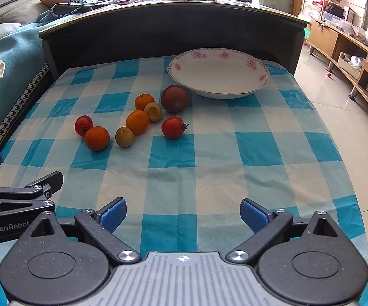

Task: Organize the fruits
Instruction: 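Move both tools forward toward the fruit cluster on the cloth, then grasp a tangerine with the left tool while the right tool grasps a red cherry tomato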

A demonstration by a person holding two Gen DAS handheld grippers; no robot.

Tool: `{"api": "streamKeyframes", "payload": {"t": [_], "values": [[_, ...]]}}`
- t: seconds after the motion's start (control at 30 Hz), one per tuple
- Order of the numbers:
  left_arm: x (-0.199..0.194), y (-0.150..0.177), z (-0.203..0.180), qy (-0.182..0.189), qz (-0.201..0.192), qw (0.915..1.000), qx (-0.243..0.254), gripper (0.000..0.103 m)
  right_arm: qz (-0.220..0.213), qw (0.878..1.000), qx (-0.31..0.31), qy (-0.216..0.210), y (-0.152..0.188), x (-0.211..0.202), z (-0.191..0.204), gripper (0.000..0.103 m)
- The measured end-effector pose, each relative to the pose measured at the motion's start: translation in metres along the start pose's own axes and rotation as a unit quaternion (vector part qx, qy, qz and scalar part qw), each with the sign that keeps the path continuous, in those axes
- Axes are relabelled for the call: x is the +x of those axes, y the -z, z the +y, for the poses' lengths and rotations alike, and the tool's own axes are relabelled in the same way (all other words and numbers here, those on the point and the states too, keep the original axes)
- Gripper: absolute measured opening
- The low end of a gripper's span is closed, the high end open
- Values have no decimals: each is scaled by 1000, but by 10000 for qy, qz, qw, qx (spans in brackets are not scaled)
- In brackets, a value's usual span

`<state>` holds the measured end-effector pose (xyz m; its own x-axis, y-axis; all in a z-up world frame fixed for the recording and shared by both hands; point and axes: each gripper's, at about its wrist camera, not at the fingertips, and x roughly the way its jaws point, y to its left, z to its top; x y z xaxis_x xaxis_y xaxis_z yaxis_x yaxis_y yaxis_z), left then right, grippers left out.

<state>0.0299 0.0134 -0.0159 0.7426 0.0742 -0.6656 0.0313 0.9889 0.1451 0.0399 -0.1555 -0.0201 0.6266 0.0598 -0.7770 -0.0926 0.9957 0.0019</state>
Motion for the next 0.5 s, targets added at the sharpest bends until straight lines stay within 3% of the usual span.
{"api": "streamKeyframes", "payload": {"t": [0.27, 0.5], "values": [[16, -8, 2, 197, 48, 9989, 413, 103, -118, 9994, -127, -290, -23, 10, 1, 85], [25, -23, -5, 582, -73, 9944, 877, 103, -55, 9987, -228, -449, -41, 26, -12, 78]]}}
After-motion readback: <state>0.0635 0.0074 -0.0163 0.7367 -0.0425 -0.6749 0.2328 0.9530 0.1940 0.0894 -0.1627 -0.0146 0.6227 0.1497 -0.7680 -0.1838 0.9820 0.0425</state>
